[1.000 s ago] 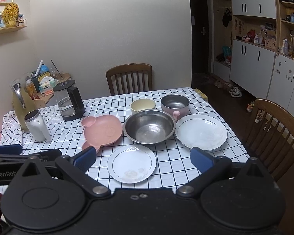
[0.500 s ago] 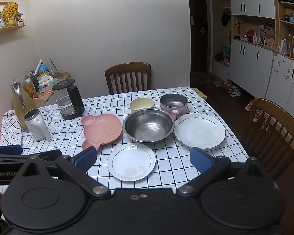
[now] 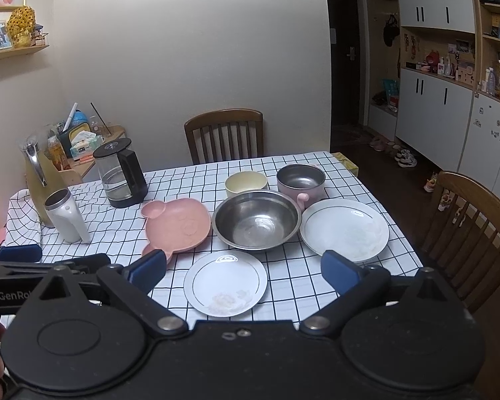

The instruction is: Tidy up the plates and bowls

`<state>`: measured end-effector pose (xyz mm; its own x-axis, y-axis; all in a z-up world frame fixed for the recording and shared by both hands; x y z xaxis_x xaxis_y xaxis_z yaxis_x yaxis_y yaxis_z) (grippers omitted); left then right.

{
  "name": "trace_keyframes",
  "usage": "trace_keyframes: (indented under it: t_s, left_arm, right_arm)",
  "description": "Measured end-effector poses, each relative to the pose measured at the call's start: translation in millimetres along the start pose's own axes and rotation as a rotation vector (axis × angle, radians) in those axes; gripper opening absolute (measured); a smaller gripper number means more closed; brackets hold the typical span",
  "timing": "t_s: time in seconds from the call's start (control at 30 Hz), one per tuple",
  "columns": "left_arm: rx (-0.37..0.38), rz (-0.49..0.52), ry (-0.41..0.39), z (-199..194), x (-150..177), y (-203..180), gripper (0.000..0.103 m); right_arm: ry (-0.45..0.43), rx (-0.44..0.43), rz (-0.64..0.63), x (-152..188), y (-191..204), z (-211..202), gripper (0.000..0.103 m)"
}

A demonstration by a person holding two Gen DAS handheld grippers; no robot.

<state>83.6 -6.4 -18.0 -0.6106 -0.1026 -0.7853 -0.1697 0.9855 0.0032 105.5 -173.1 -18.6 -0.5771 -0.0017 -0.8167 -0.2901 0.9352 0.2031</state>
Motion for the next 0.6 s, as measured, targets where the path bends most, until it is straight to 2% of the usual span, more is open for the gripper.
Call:
trace_keyframes:
  t_s: [0.23, 0.6]
  left_arm:
    - [-0.018, -0.016, 0.004, 12.9, -7.6, -11.9, 0.103]
    - [-0.032, -0.045, 0.033, 43.8, -19.1, -41.3, 0.103]
  right_arm:
    - [0.001, -0.036, -0.005, -8.0, -11.1, 9.6, 0.095]
    - [0.027, -0.075, -0.017, -22.9, -41.1, 32.7, 0.095]
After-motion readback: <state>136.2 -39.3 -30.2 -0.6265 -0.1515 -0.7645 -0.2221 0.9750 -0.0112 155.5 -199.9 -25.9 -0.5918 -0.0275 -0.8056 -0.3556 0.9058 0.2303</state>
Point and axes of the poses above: each gripper's, at about its wrist camera, not at the fingertips, and z roughly the way its jaws point, y to its left, x to its underside, the point moved 10 cm from there along z, roughly the way its jaws point, and after that the axes turned 5 degrees about -x, right-handed, at the moved point
